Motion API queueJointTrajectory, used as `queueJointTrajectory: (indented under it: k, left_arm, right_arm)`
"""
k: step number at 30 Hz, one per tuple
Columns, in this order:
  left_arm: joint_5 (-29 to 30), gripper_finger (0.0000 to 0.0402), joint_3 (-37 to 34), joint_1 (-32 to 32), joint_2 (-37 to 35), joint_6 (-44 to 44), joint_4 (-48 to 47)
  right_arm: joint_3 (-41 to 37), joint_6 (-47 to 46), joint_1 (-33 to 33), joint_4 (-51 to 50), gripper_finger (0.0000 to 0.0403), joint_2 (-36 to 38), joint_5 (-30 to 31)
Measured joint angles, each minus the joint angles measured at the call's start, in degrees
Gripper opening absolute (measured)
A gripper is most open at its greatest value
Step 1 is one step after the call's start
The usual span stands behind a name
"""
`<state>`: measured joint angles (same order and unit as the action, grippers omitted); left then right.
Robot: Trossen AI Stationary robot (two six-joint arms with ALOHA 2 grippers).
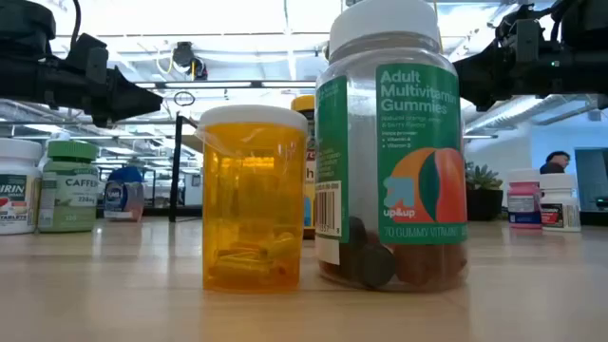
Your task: Pick and place medicine bottles onto shelf by color
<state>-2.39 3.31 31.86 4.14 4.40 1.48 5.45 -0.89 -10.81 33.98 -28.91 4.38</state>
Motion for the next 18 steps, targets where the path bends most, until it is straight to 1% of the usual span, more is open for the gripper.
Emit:
queueJointTrajectory:
  k: [12, 16, 18]
  left_arm:
    - [0.01, 0.0150, 0.00, -0.01, 0.00, -0.20, 0.11]
    - [-0.01, 0.0150, 0.01, -0.01, -0.02, 1.37, 3.86]
    - [0.00, 0.0150, 0.94, 0.00, 0.13, 1.97, 3.10]
  right_arm:
    - [0.00, -0.34, 0.01, 0.07, 0.0160, 0.00, 0.00]
    - [0.32, -2.36, 0.00, 2.22, 0.0160, 0.02, 0.11]
    - [1.48, -2.54, 0.00, 1.16, 0.0160, -0.01, 0.21]
